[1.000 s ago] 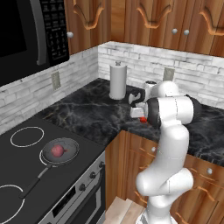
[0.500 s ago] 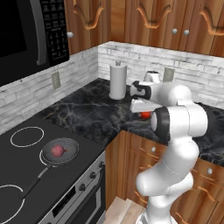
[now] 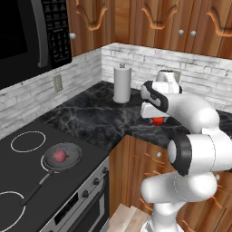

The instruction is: Place the pan on the front right burner on the stove. Then place the tomato and the onion in the pan and turn on the front right burner.

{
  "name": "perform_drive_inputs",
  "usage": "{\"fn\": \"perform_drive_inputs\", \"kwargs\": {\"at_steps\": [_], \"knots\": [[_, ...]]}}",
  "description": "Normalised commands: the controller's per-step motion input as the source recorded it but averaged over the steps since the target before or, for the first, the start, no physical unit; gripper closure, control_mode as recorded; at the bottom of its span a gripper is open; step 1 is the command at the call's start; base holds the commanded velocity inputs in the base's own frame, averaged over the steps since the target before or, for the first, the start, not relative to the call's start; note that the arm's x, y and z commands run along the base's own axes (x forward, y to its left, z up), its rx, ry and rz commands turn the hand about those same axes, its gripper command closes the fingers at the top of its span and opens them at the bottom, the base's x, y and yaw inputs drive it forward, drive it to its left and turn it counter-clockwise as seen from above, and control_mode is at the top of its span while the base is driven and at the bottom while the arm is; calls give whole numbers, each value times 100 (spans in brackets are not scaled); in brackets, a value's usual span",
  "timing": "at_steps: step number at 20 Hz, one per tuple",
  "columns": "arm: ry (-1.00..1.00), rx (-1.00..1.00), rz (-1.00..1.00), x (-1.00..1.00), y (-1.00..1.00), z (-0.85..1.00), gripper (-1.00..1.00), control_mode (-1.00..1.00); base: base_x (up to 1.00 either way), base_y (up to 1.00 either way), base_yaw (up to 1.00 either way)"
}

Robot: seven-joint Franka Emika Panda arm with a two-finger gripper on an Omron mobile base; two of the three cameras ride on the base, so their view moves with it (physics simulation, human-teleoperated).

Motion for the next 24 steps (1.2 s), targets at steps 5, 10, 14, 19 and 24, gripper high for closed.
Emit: {"fn": "perform_drive_inputs", "kwargs": {"at_steps": [5, 10, 14, 19, 24], "knots": [[21, 0, 0, -37, 5, 11, 100, -100, 0, 0, 0], [20, 0, 0, -4, 0, 0, 100, -100, 0, 0, 0], [8, 0, 0, 0, 3, 0, 100, 100, -4, 1, 4], [0, 0, 0, 0, 0, 0, 100, 100, -18, 0, 40], [0, 0, 0, 0, 0, 0, 100, 100, -28, 0, 48]]}}
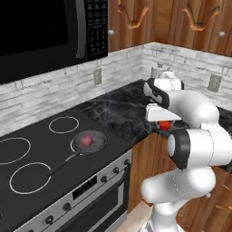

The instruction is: Place the pan on the front right burner on the stove. Then place the tomato and the onion in the pan and turn on the front right burner.

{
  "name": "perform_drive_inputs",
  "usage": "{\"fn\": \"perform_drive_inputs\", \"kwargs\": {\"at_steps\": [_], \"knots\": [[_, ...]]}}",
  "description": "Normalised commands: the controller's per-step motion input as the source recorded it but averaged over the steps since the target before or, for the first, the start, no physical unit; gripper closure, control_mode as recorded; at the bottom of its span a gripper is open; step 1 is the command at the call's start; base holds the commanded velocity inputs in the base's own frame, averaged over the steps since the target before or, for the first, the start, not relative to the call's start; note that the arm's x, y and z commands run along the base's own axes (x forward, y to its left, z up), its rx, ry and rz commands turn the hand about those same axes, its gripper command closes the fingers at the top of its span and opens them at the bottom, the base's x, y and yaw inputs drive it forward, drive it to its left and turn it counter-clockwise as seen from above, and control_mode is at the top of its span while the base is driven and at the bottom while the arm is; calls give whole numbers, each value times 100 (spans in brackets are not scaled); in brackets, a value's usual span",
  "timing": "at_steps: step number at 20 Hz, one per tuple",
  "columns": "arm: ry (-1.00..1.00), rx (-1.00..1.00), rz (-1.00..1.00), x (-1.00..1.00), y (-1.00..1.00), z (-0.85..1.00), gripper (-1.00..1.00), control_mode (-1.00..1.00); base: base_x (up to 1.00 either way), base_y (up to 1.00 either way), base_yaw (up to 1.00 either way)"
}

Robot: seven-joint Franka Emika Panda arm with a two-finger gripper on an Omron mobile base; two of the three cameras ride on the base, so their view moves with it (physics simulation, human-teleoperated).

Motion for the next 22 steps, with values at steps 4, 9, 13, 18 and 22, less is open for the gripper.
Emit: {"fn": "perform_drive_inputs", "kwargs": {"at_steps": [4, 9, 13, 18, 22], "knots": [[0, 0, 0, 0, 0, 0, 100, 100, -30, 12, 43], [0, 0, 0, 0, 0, 0, 100, 100, -25, 24, 35], [0, 0, 0, 0, 0, 0, 100, 100, -12, 34, 33], [0, 0, 0, 0, 0, 0, 100, 100, -6, 35, 32], [0, 0, 0, 0, 0, 0, 100, 100, 0, 48, 20]]}}
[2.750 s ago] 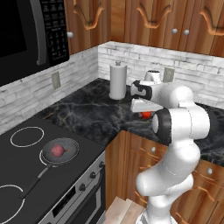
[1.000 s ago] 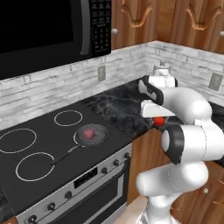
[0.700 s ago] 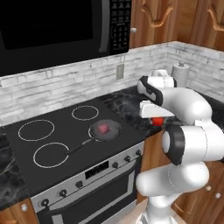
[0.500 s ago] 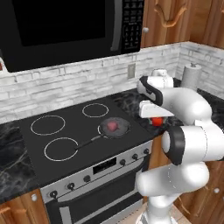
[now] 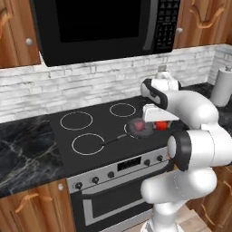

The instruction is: Place the pan on the front right burner on the stove. Then place the tomato and the onion in the pan and turn on the front right burner.

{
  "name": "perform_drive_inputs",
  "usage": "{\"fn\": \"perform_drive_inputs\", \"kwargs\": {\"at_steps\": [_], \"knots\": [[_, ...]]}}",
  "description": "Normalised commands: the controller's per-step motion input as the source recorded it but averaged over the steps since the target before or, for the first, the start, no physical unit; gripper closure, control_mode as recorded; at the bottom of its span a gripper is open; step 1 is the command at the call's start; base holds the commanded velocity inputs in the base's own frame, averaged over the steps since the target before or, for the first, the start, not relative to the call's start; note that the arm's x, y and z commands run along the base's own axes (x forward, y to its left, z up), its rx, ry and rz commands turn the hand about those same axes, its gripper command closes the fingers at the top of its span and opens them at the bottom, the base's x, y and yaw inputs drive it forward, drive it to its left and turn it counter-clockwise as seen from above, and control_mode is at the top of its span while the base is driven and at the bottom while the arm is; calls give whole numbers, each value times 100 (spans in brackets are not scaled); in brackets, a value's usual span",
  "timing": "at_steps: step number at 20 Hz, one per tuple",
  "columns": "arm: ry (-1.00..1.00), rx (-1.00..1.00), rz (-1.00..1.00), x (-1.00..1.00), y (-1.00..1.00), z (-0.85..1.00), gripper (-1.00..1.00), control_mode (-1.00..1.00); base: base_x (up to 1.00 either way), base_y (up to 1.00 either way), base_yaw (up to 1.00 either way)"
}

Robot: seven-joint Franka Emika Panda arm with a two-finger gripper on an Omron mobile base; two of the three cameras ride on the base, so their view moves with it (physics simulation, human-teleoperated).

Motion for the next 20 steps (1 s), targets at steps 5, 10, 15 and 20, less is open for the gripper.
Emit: {"fn": "perform_drive_inputs", "kwargs": {"at_steps": [5, 10, 15, 20], "knots": [[0, 0, 0, 0, 0, 0, 100, 100, 0, 49, 15], [0, 0, 0, 0, 0, 0, 100, 100, 10, 34, 21], [0, 0, 0, 0, 0, 0, 100, 100, 30, 20, 28], [0, 0, 0, 0, 0, 0, 100, 100, 23, 44, 13]]}}
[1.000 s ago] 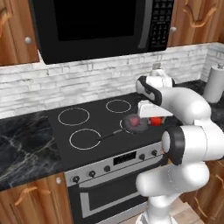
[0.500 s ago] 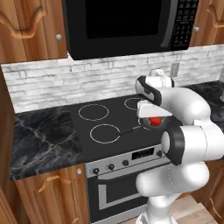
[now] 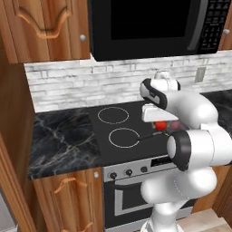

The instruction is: Place the pan on the front right burner on the stove. Then place the tomato and the onion in the pan and turn on the front right burner.

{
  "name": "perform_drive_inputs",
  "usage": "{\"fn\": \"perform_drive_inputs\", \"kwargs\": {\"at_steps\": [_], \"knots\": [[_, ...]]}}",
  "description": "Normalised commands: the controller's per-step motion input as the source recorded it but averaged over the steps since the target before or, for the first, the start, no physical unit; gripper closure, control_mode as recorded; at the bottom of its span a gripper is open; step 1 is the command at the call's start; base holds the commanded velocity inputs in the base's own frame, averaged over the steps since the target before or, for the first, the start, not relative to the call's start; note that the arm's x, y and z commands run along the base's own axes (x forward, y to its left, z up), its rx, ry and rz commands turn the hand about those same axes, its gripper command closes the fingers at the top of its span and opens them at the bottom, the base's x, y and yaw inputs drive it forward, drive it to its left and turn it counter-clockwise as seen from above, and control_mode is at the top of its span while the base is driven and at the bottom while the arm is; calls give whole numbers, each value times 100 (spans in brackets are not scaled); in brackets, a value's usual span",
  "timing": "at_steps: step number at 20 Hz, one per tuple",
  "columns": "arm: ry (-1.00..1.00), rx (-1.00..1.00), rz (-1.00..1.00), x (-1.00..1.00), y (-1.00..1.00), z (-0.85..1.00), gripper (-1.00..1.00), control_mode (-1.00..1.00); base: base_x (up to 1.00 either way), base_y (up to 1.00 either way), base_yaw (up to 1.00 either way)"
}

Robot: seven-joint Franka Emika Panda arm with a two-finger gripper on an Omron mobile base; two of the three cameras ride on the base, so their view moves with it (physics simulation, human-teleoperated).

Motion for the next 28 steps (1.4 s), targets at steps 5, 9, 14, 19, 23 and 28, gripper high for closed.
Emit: {"fn": "perform_drive_inputs", "kwargs": {"at_steps": [5, 9, 14, 19, 23, 28], "knots": [[0, 0, 0, 0, 0, 0, 100, 100, 15, 47, 0], [0, 0, 0, 0, 0, 0, 100, 100, 18, 37, 0], [1, 0, 0, 23, -6, 4, 100, -100, 0, 0, 0], [0, 0, -2, 39, -61, 0, 100, -100, 0, 0, 0], [0, 0, -2, 34, -67, 0, 100, -100, 0, 0, 0], [0, 0, 0, 4, -71, 0, 100, -100, 0, 0, 0]]}}
